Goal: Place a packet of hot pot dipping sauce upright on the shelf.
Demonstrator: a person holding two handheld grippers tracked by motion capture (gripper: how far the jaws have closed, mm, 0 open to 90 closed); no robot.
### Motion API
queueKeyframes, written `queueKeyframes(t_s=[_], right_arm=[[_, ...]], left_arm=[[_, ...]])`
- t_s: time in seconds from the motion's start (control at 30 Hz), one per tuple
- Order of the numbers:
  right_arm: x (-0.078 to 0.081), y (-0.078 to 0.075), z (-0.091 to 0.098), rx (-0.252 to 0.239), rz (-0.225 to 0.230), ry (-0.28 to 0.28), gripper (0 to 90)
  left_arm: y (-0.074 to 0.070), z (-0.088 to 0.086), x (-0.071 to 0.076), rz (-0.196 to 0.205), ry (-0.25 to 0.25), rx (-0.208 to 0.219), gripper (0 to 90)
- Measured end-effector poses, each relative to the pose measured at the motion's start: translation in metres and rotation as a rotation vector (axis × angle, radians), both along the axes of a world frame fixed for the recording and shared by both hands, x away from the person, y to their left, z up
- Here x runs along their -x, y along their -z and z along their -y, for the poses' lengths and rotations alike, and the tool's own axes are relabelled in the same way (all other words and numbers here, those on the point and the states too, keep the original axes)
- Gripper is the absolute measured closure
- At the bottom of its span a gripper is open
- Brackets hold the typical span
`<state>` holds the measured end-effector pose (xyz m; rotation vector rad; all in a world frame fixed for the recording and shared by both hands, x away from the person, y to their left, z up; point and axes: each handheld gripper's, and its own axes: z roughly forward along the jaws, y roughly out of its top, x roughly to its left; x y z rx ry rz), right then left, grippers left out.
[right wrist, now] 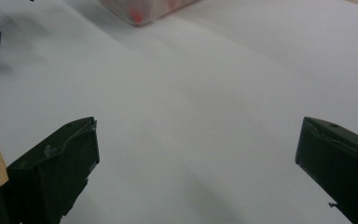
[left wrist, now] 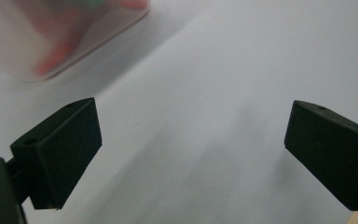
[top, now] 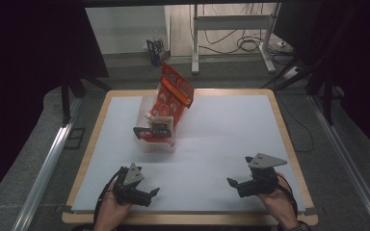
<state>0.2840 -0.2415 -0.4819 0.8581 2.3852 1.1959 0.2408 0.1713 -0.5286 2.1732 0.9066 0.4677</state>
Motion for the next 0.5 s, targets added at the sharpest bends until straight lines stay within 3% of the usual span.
queueKeyframes(t_s=[0.23, 0.5], right_arm=[[0.003, 0.011, 0.013, 0.002, -0.031, 0.037, 0.0], [0.001, 0.015, 0.016, 0.023, -0.053, 0.052, 0.0]], left_arm=[[0.002, 0.002, 0.0, 0.001, 0.005, -0.02, 3.8], [0.002, 0.004, 0.0, 0.002, 0.003, -0.025, 3.8]])
